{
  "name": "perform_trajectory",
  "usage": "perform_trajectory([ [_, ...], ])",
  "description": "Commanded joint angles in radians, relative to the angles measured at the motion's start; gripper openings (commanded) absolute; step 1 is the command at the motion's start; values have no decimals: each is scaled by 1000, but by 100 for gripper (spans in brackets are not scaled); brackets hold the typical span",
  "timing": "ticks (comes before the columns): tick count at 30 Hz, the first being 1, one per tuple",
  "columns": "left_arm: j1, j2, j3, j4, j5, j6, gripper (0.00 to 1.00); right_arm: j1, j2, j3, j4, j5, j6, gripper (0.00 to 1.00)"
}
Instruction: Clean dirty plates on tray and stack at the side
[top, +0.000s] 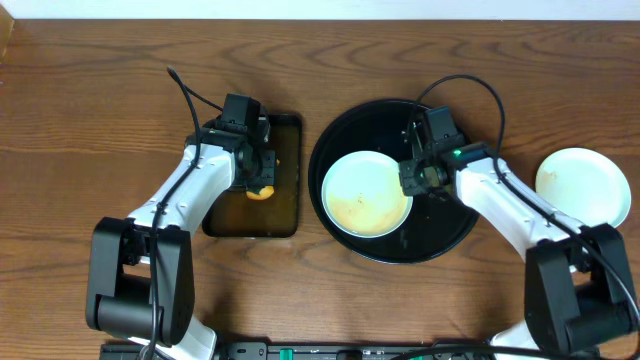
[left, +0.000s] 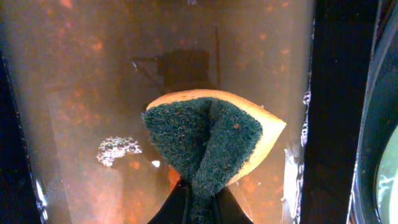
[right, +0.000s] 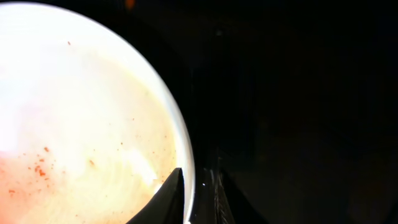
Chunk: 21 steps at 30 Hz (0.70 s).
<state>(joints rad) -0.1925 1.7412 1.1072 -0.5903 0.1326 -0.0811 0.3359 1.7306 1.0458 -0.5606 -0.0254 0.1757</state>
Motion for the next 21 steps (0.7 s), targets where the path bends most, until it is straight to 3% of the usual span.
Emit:
perform_trajectory([
  [1,2,6,-5,1,6,1,8,-9,36,-1,2,-37,-13,15],
  [4,2,6,-5,8,6,2,8,-8,63,-1,3,-40,-13,15],
  [6,2,6,-5,13,6,2,17,-8,74,-1,3,-40,-13,15],
  [7,2,6,-5,15,6,2,26,-8,84,-1,3,-40,-13,15],
  [8,2,6,-5,15,6,2,43,-8,98,-1,3,-45,-13,14],
  [10,2,6,-5,16,6,2,54,-8,105,-1,4,-59,-13,9],
  [13,0,6,-5,16,6,2,54,-7,111,-2,11,-62,-12,1],
  [21,-99,6,-5,60,25,34,52,-8,111,-2,51,-197,0,1],
])
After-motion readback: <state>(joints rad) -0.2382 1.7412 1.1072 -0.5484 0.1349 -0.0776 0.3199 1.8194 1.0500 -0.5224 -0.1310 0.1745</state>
